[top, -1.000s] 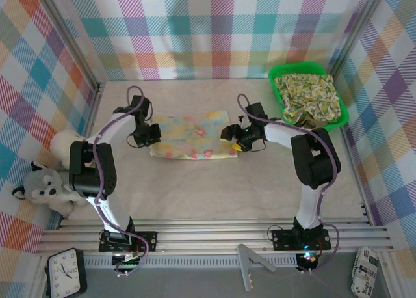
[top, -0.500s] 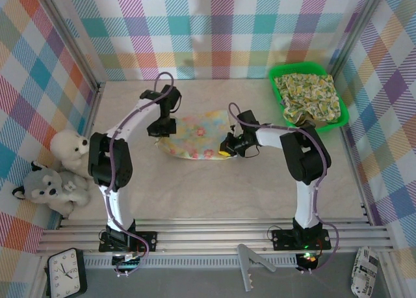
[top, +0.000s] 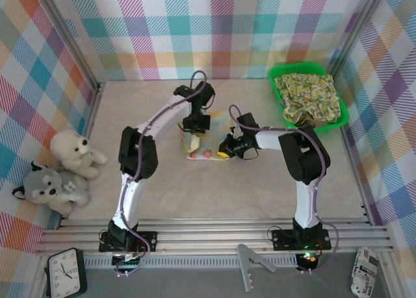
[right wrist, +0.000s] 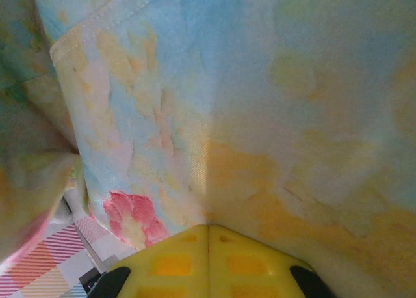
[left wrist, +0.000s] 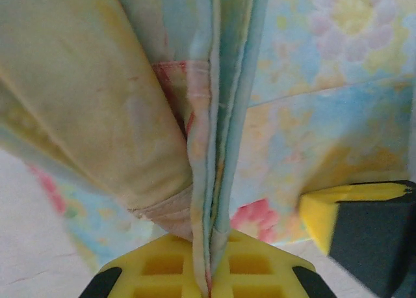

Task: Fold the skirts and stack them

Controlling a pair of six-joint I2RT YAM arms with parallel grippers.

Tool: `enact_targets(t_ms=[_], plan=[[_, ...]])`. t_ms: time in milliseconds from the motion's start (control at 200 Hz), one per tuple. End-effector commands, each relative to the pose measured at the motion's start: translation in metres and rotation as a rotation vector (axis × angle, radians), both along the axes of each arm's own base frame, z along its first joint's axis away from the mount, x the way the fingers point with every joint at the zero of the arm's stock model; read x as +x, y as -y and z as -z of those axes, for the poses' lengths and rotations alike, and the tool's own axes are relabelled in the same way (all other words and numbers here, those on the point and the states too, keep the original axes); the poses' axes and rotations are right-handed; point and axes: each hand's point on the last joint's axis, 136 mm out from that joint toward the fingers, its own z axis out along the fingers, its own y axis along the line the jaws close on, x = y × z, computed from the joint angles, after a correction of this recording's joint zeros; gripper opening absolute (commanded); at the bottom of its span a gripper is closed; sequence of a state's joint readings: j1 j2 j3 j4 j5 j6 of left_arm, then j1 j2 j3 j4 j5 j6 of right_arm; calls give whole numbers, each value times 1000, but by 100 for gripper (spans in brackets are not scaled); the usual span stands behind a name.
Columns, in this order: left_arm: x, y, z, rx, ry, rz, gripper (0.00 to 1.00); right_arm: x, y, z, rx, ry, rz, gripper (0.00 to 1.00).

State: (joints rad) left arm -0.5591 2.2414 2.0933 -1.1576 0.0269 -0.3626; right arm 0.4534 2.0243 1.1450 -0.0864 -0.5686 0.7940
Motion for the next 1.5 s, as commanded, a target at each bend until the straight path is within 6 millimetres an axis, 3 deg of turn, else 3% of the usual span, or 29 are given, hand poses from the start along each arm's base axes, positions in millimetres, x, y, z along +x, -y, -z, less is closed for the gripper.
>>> enact_targets(t_ms=[0, 200, 425, 720, 850, 1070, 1185, 1320, 1415, 1495], plan=[[1, 36, 3, -140, -40, -28, 0, -15, 17, 35, -112, -79, 43, 0], [5, 62, 12, -243, -70, -44, 0, -18, 19, 39, -123, -87, 45, 0], [4, 69, 12, -268, -79, -48, 0, -21, 22, 43, -140, -94, 50, 0], [-2, 84, 33, -281, -122, -30, 0, -17, 21, 39, -129, -84, 59, 0], [-1, 78, 48, -233, -125, -45, 5, -7, 18, 14, -107, -2, 54, 5], [3, 70, 61, -184, -121, -65, 16, 16, 48, -37, -185, 199, 112, 30], [9, 74, 41, -236, -101, -72, 27, 23, 72, -58, -252, 287, 189, 38], [17, 102, -14, -437, -37, -45, 33, 24, 92, -79, -281, 359, 283, 44], [18, 121, -42, -563, -30, -15, 37, 22, 99, -84, -286, 371, 320, 47], [20, 120, -61, -591, 7, -8, 53, 20, 97, -85, -273, 371, 304, 50]])
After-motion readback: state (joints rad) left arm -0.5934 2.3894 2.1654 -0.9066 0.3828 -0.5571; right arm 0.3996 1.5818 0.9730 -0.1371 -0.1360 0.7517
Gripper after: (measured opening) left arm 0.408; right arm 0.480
